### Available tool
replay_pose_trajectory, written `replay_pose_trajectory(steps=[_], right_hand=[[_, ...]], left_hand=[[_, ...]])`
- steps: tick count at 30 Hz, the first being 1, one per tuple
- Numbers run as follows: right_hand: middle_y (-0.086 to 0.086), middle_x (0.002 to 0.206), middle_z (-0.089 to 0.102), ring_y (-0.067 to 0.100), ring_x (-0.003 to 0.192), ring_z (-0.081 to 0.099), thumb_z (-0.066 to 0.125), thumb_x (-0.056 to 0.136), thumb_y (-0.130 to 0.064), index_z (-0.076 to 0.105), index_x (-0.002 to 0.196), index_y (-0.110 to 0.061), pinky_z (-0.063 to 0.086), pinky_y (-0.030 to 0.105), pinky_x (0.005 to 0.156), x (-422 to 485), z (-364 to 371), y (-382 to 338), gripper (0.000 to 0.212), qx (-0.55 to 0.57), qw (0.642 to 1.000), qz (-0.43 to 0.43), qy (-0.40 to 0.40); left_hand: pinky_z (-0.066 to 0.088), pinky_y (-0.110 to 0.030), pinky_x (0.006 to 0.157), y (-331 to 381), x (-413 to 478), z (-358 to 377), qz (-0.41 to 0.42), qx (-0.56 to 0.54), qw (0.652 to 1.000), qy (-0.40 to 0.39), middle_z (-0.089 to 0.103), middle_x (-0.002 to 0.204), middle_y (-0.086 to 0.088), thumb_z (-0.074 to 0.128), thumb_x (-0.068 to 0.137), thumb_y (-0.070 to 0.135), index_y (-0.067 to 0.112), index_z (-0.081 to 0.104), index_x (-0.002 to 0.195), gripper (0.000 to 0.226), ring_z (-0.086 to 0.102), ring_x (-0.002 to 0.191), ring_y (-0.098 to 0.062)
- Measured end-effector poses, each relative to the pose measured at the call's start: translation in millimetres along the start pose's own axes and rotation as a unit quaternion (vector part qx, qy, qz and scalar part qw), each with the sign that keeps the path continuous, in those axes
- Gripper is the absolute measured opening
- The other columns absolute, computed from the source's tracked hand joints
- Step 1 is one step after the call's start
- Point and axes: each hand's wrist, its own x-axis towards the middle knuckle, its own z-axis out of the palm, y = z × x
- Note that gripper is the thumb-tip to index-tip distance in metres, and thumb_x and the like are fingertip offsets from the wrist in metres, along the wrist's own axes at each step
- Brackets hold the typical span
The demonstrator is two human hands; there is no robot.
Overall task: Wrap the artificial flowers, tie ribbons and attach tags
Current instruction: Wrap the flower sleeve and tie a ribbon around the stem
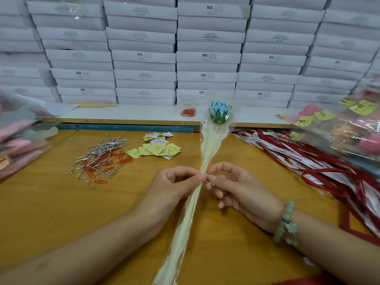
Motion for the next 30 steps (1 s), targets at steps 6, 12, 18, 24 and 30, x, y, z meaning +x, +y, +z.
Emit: replay_pose_trajectory(steps=[6, 12, 18, 24, 30], right_hand=[[0.004, 0.072, 0.065, 0.004, 0.053, 0.052, 0.061, 0.09, -0.006, 0.056, 0.103, -0.005, 0.049, 0.019, 0.045, -1.4, 1.3, 1.2, 0.014, -0.006, 1.0, -0.023, 0.01], [0.005, 0.078, 0.068, 0.006, 0.055, 0.053, 0.061, 0.089, -0.005, 0.057, 0.105, -0.006, 0.049, 0.02, 0.043, -3.0, 2.5, 1.6, 0.017, -0.014, 0.999, -0.049, 0.017], [0.006, 0.085, 0.07, 0.008, 0.059, 0.057, 0.06, 0.091, -0.004, 0.064, 0.101, -0.002, 0.05, 0.022, 0.043, -5.4, 4.1, 0.0, 0.011, -0.051, 0.996, -0.068, 0.023], [0.0, 0.088, 0.071, 0.01, 0.063, 0.062, 0.068, 0.085, 0.0, 0.069, 0.097, -0.01, 0.053, 0.024, 0.046, -6.8, 1.5, -0.8, 0.015, -0.105, 0.99, -0.086, 0.026], [-0.002, 0.073, 0.069, 0.009, 0.063, 0.063, 0.073, 0.08, -0.004, 0.072, 0.086, -0.01, 0.054, 0.021, 0.047, -4.9, -2.0, -0.1, 0.009, -0.149, 0.983, -0.104, 0.04]], left_hand=[[0.048, -0.053, 0.095, 0.8, -0.1, 0.8, -0.003, -0.01, 1.0, 0.014, 0.067, 0.102, -0.03, 0.08, 0.063, 0.036, 0.008, 0.076, 0.094, 0.042, 0.061, 0.09, -0.034], [0.048, -0.055, 0.094, -2.8, 2.3, -1.6, 0.004, -0.027, 0.999, 0.022, 0.067, 0.101, -0.031, 0.08, 0.065, 0.033, 0.012, 0.075, 0.098, 0.039, 0.061, 0.089, -0.036], [0.052, -0.043, 0.086, -5.8, 4.8, -3.3, 0.01, -0.03, 0.999, 0.008, 0.074, 0.094, -0.016, 0.079, 0.065, 0.033, 0.021, 0.077, 0.094, 0.031, 0.067, 0.088, -0.033], [0.052, -0.032, 0.074, -7.0, 6.5, -4.0, 0.008, -0.042, 0.999, 0.018, 0.074, 0.088, -0.012, 0.08, 0.06, 0.036, 0.019, 0.076, 0.093, 0.038, 0.064, 0.077, -0.022], [0.055, -0.036, 0.08, -9.5, 8.1, -5.1, -0.002, -0.029, 0.999, 0.025, 0.074, 0.092, -0.013, 0.078, 0.065, 0.03, 0.012, 0.072, 0.1, 0.04, 0.068, 0.082, -0.024]])
